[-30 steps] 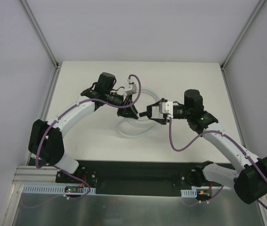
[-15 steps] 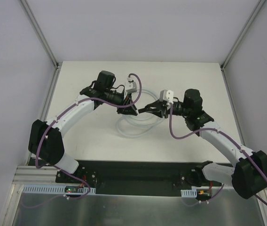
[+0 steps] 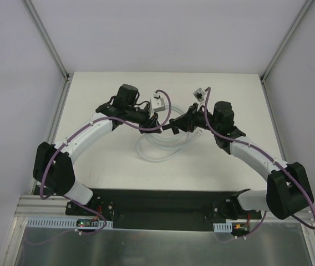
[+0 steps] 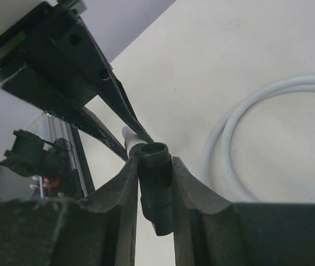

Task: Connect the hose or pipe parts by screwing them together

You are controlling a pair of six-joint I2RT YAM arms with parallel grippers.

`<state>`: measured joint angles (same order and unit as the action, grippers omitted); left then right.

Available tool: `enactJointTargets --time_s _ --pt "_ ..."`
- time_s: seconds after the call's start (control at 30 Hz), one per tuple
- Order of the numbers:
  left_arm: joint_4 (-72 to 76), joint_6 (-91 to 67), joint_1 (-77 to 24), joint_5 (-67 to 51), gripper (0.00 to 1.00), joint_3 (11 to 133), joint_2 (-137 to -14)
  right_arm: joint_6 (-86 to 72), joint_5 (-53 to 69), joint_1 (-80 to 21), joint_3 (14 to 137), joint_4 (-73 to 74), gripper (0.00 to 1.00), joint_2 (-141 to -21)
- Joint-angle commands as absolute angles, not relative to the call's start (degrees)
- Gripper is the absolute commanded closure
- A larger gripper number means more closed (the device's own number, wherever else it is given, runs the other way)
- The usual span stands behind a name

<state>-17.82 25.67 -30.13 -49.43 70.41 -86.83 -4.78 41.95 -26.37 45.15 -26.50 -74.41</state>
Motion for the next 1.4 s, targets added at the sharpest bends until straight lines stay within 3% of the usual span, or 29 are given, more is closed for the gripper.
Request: enactJointTargets --time_s 0.0,0.17,0.2,0.33,0.73,0.83,0.93,1.07,1.37 --pt "-9.7 27.4 -32.5 -44.0 1.0 71.5 -84.9 -26.4 44.8 -28.3 45.7 -33.9 0.94 -75.4" --pt "-6.6 26.2 -32.7 -42.5 1.0 69.9 -84.1 -37.4 44.7 -28.6 42.4 -40.0 0.86 -77.0" --pt "-6.6 26.1 -32.8 -42.8 1.0 70.0 -84.3 -37.5 44.7 -28.7 42.0 -40.0 0.68 -76.9" --pt "-6.5 25.2 -32.6 -44.8 1.0 69.6 -84.5 -35.0 43.8 -28.2 40.2 -39.0 0.48 -73.6" --pt "-6.5 22.0 -31.3 -53.9 1.0 66.4 -83.1 6.2 40.8 -23.9 34.9 -31.1 0.15 -52.4" --pt "-6.5 20.4 -30.3 -56.9 1.0 66.9 -83.4 20.2 40.8 -23.8 33.0 -30.8 0.12 -48.9" --pt "-6.6 18.5 -28.8 -63.1 1.0 67.4 -84.1 37.7 49.5 -23.5 31.1 -28.9 0.11 -46.9" --pt "-7.3 18.6 -28.3 -65.6 1.0 67.6 -84.0 48.1 52.6 -23.4 30.1 -27.2 0.08 -46.6" --pt "-11.7 19.2 -28.0 -70.7 1.0 69.0 -84.0 62.4 45.5 -25.0 31.6 -23.6 0.09 -47.4"
